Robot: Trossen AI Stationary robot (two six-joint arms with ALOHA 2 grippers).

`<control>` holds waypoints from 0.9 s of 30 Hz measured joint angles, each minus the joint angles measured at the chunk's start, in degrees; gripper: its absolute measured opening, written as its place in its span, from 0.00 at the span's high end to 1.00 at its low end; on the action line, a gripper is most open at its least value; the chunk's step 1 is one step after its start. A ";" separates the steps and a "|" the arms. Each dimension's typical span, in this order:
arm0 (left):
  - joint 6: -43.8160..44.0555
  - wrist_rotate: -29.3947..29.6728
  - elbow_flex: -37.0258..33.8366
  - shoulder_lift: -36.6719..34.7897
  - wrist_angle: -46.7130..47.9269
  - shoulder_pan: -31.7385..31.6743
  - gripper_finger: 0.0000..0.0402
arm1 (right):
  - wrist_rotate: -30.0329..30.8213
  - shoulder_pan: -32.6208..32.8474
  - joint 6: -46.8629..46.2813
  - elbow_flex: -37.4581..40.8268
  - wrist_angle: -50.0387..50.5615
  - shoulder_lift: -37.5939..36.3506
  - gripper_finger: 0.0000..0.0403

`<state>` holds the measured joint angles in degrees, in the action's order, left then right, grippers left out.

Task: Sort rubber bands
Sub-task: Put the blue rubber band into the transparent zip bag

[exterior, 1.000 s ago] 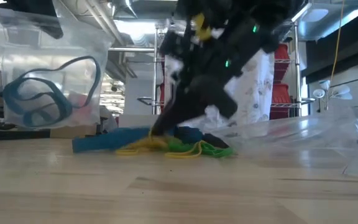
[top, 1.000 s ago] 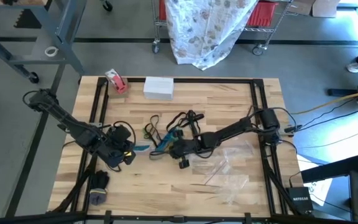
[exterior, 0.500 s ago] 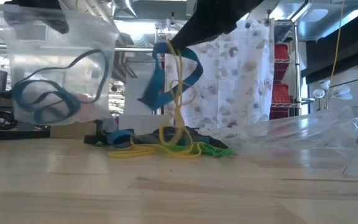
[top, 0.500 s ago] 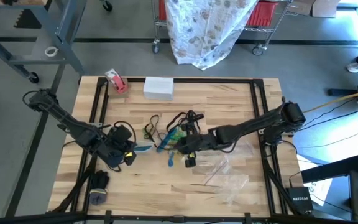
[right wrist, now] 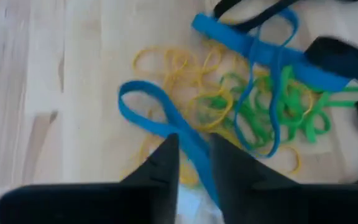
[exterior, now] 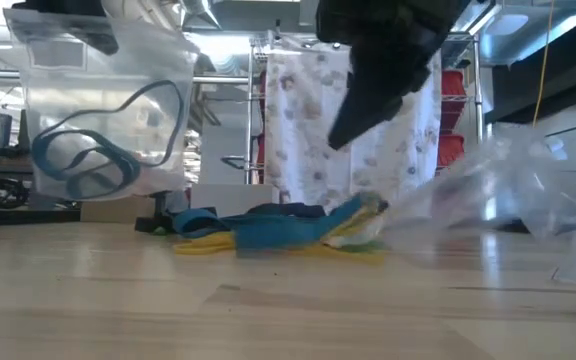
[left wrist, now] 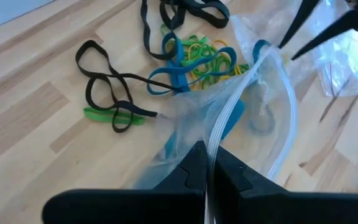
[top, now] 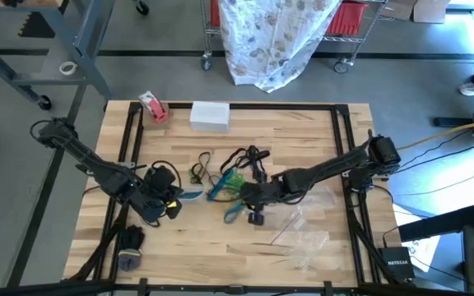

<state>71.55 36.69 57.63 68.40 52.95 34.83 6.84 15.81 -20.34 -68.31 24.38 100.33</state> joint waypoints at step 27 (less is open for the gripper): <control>-1.51 0.00 0.00 2.36 -0.07 -0.01 1.00 | -3.42 3.53 22.21 12.23 -21.51 0.09 0.53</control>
<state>70.04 36.69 57.63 70.76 52.88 34.82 3.42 19.34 1.87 -56.08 2.87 100.42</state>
